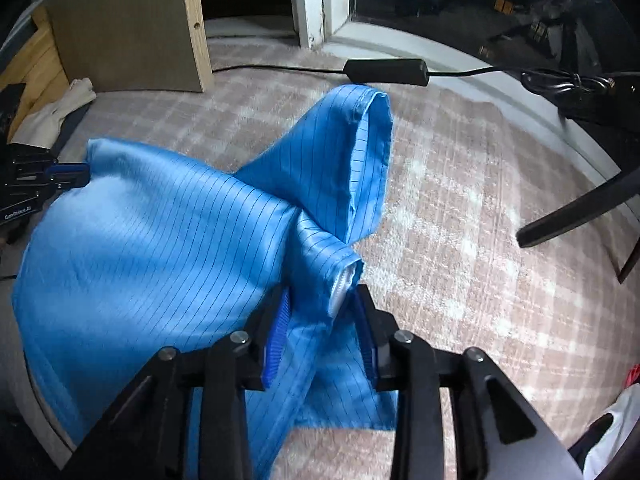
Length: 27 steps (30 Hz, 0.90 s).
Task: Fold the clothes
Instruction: 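Open both grippers to release the folded coat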
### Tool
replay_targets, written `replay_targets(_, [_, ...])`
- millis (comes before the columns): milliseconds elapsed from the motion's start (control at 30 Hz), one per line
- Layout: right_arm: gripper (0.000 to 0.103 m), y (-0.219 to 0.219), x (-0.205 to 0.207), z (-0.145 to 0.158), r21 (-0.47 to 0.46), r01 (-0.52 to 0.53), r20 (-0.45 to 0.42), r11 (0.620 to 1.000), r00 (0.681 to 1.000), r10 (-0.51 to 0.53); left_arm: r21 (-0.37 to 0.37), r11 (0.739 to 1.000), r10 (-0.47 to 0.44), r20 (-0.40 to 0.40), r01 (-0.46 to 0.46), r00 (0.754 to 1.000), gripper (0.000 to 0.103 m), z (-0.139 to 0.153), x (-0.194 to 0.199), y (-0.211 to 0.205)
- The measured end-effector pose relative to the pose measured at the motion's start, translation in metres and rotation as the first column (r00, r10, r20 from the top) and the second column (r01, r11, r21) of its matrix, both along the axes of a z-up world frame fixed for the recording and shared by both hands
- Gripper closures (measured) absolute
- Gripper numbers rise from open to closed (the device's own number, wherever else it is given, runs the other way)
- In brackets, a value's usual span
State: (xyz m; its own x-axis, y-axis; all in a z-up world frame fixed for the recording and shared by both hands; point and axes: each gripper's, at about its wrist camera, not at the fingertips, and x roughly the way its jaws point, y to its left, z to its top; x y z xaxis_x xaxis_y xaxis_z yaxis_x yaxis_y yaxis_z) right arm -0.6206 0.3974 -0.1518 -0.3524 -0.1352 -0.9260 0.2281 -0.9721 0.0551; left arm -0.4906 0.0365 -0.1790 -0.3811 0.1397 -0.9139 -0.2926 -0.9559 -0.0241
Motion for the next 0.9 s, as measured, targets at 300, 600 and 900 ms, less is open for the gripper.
replay_targets(300, [0.043, 0.042, 0.078, 0.058, -0.186, 0.155, -0.055, 0.97, 0.984, -0.168, 0.273, 0.953, 0.125, 0.038, -0.131, 0.991, 0.072, 0.05, 0.059, -0.048])
replay_targets(600, [0.043, 0.064, 0.113, 0.057, -0.263, 0.363, -0.094, 0.894, 0.912, -0.399, 0.317, 0.901, 0.28, 0.091, -0.295, 0.956, 0.062, 0.037, 0.05, -0.04])
replay_targets(900, [0.035, 0.05, 0.101, 0.061, -0.078, 0.402, -0.083, 0.912, 0.909, -0.408, 0.213, 0.942, 0.271, -0.031, -0.258, 0.962, 0.045, 0.05, 0.06, -0.027])
